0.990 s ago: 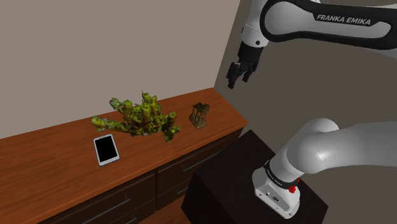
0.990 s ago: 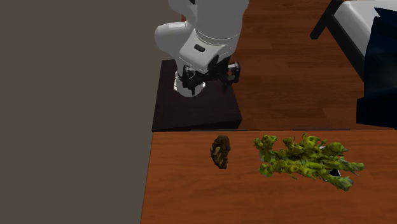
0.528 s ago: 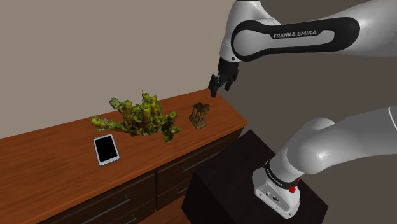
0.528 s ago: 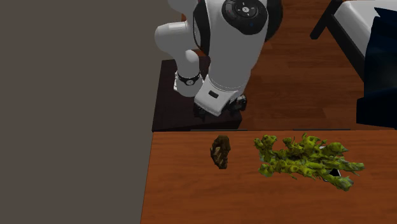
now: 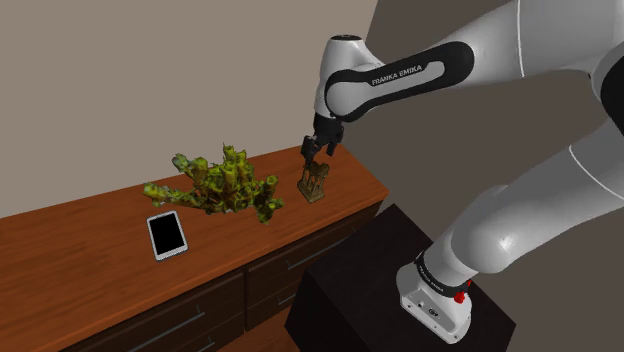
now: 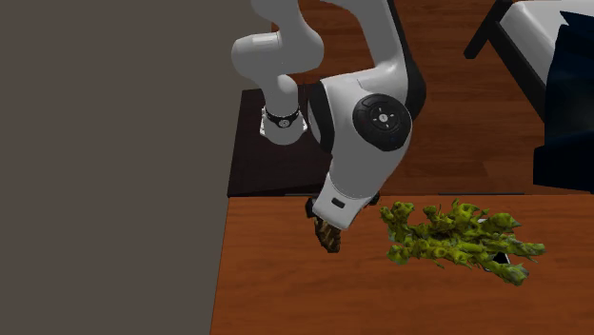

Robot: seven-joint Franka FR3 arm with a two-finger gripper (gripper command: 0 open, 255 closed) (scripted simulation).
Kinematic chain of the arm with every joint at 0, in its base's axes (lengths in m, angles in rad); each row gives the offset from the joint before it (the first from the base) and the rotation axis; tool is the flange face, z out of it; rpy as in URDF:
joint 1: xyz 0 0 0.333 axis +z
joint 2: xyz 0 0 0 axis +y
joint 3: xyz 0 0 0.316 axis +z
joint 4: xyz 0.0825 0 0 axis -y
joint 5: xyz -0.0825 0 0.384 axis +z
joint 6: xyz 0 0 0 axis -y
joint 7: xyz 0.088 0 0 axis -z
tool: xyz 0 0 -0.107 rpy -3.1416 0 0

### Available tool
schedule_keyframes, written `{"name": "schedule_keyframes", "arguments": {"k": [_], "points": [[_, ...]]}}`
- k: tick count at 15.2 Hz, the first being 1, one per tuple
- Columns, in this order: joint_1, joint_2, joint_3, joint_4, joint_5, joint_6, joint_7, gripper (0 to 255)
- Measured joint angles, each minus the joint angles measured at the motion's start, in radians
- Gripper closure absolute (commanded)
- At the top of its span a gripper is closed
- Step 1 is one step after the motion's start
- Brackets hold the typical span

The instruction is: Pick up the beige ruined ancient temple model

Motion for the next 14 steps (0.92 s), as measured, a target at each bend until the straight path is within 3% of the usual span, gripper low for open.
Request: {"name": "schedule_keyframes", "arguments": {"k": [8, 9, 14], "points": [[0.002, 0.098, 0.01, -0.024, -0.011, 0.121, 0.014, 0], [0.002, 0.101, 0.009, -0.027, -0.011, 0.127, 0.013, 255], [0.001, 0.103, 0.009, -0.029, -0.012, 0.134, 0.013, 255]]}}
